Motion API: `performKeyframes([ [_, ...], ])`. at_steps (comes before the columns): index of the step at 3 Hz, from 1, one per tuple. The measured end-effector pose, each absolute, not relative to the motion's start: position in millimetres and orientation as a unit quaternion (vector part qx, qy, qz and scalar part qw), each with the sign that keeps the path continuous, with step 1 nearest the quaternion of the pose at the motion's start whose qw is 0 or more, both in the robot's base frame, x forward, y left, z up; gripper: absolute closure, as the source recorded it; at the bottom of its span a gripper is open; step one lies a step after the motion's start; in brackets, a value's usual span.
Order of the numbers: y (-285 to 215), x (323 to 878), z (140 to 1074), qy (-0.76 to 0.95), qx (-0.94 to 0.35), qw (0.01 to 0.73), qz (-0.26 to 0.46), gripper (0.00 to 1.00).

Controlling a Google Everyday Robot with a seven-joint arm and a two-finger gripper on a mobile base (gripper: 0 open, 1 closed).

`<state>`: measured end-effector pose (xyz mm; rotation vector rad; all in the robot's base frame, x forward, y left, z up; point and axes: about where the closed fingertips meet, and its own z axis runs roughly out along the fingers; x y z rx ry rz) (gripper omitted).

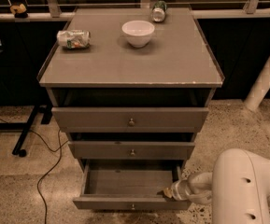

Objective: Open bottom drawer

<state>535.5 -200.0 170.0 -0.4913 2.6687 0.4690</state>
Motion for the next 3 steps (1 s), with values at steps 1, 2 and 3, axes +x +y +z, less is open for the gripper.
performKeyframes([
  [1, -199.9, 533.2, 173.2, 0.948, -0.179, 0.197, 0.174, 1.00],
  [2, -200.6, 529.6, 171.3, 0.947, -0.184, 0.192, 0.180, 1.00],
  [3, -201.3, 528.8, 171.7, 0.945, -0.188, 0.191, 0.185, 1.00],
])
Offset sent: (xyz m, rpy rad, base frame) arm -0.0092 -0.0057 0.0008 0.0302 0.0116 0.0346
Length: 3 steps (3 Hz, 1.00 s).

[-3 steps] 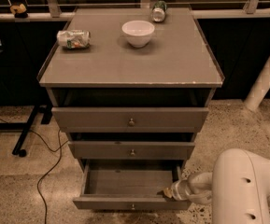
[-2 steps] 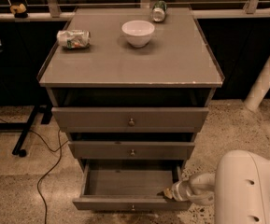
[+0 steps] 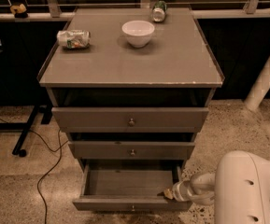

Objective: Open bottom drawer

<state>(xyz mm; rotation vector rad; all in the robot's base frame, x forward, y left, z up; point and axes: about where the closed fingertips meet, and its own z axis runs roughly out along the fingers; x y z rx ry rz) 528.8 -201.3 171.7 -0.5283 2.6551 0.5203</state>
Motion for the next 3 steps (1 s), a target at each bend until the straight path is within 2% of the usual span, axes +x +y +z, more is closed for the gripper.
performKeyframes([
  [3, -205.2, 506.3, 165.9, 0.939, -0.201, 0.181, 0.210, 1.00],
])
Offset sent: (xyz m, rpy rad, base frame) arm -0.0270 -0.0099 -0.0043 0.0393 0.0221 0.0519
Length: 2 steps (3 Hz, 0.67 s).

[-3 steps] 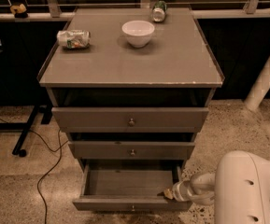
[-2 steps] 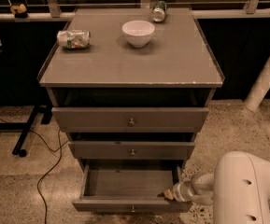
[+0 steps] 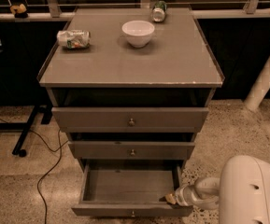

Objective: Open bottom drawer

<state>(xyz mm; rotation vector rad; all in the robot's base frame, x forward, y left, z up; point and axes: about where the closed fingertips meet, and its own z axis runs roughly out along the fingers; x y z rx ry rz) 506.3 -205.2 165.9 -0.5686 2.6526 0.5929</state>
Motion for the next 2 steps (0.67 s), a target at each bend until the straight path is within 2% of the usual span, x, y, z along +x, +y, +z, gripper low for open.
performKeyframes([
  [2, -205.0, 494.9, 165.6, 0.938, -0.198, 0.182, 0.220, 1.00],
])
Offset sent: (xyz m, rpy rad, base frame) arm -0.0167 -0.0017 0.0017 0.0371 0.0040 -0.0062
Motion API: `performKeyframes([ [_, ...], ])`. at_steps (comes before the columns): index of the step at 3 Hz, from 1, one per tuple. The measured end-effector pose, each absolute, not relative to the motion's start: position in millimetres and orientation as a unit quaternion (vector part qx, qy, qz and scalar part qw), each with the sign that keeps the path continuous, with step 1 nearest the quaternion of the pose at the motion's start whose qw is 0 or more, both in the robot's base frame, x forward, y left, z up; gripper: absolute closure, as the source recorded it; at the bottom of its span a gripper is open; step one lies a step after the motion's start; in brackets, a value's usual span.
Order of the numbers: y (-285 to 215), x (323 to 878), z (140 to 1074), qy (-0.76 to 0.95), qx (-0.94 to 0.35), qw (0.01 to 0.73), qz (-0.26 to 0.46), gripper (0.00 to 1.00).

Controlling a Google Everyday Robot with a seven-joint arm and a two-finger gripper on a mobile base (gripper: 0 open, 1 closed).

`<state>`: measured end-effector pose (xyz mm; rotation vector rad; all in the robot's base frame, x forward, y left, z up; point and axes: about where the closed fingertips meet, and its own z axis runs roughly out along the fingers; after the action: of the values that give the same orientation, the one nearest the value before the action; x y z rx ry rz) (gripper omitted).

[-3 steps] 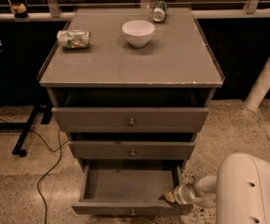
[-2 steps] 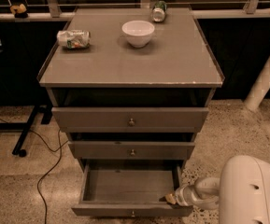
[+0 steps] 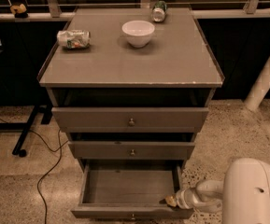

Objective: Open bottom drawer

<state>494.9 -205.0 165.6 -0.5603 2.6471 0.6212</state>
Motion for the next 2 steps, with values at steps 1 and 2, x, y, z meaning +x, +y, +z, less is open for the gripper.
performKeyframes([
  [1, -204.8, 505.3, 189.7, 0.934, -0.192, 0.212, 0.212, 0.81],
  [2, -207.2, 521.3, 231.7, 0.932, -0.169, 0.252, 0.200, 0.58],
])
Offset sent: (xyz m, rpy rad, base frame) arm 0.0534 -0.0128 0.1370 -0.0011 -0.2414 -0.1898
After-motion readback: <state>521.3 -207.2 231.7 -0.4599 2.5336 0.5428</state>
